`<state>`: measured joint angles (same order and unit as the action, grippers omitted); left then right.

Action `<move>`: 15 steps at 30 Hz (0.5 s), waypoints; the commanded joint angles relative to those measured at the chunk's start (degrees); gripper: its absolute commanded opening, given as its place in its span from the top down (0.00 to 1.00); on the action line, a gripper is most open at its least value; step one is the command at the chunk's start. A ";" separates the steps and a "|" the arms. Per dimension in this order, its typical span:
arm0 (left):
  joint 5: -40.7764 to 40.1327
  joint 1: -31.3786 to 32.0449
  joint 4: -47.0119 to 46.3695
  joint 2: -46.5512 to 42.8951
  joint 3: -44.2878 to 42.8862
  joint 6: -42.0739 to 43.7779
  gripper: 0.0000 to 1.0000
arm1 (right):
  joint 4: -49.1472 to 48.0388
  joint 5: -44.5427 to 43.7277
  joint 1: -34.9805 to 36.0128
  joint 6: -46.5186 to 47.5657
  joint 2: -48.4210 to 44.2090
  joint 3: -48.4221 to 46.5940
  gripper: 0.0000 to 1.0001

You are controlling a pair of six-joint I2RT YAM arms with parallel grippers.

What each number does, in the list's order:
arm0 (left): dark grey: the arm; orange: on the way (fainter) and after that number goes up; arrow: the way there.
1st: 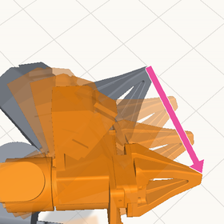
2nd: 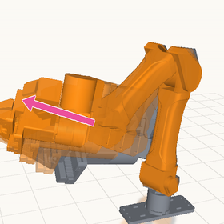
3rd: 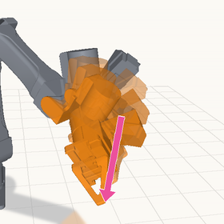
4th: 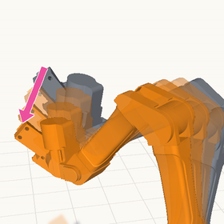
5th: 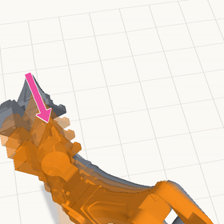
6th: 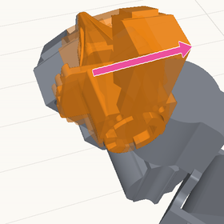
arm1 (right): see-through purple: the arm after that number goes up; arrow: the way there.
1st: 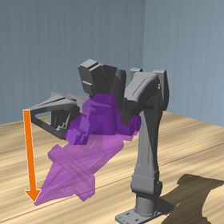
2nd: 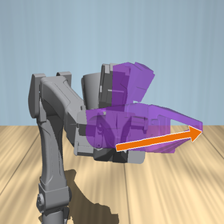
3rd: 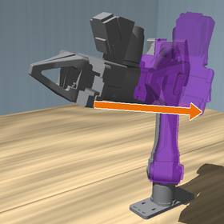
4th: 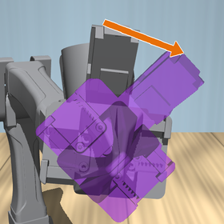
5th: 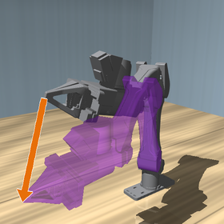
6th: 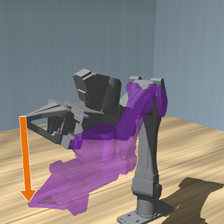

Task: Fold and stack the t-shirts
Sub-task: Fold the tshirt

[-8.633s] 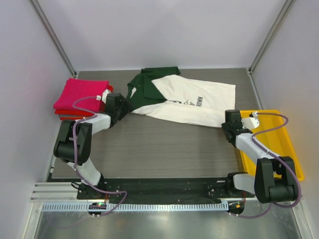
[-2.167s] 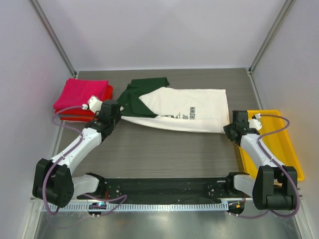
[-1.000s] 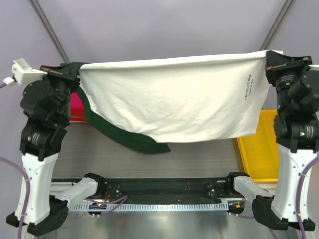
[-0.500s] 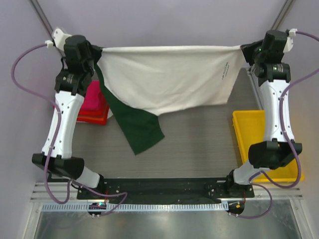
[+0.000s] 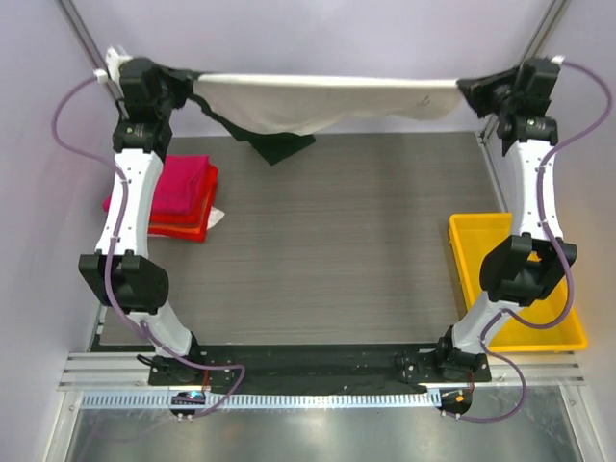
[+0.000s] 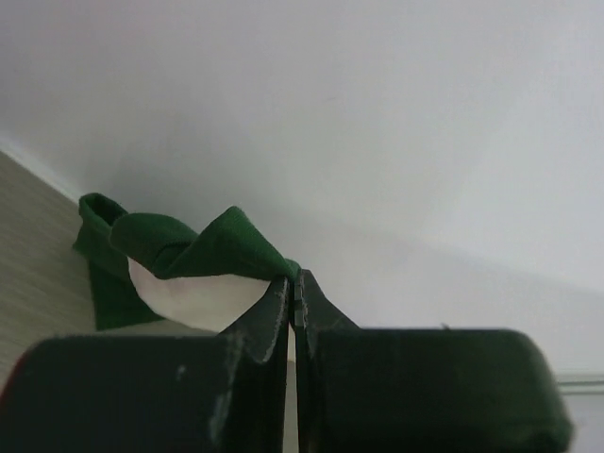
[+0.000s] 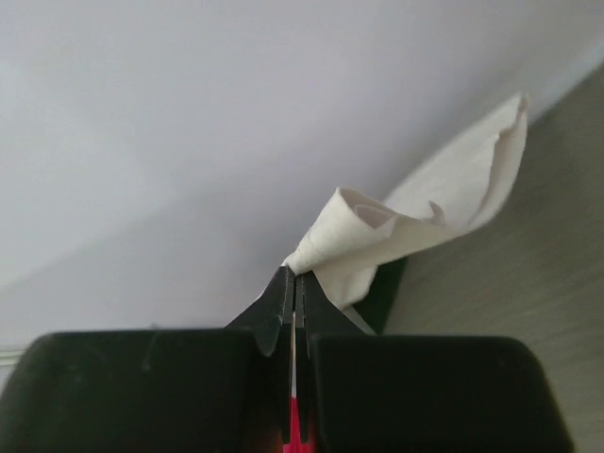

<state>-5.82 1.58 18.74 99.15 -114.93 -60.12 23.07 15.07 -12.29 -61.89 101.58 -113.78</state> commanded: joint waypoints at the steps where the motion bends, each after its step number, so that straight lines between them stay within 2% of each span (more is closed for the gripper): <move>1: 1.60 -3.61 -10.81 -4.13 12.75 -1.50 1.00 | -5.93 -0.75 -3.17 -0.08 -3.91 10.30 0.99; 5: 2.48 -3.69 -13.63 -11.16 28.77 -1.41 1.00 | -8.30 -0.13 -4.05 1.85 -9.20 26.30 0.99; 6: 2.49 -3.78 -14.78 -14.66 36.02 -1.84 1.00 | -8.57 -0.30 -4.14 2.82 -10.43 29.02 0.99; 8: 1.96 -3.78 -17.85 -18.01 43.53 -2.54 1.00 | -10.05 -0.48 -4.49 3.52 -13.84 38.04 0.99; 9: 1.87 -3.69 -18.47 -20.82 50.53 -2.81 1.00 | -10.67 -0.48 -4.58 3.88 -14.91 41.15 0.99; 10: 2.04 -3.78 -21.00 -22.41 53.82 -2.90 1.00 | -11.37 -0.31 -4.93 4.66 -15.79 47.01 0.99; 15: 3.54 -3.61 -25.07 -30.23 73.05 -2.20 1.00 | -13.66 0.22 -6.77 8.53 -22.63 61.90 0.99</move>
<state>-0.21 -0.45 2.94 73.58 -48.73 -62.83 15.57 17.45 -16.82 -57.23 83.96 -57.01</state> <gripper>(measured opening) 0.007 0.026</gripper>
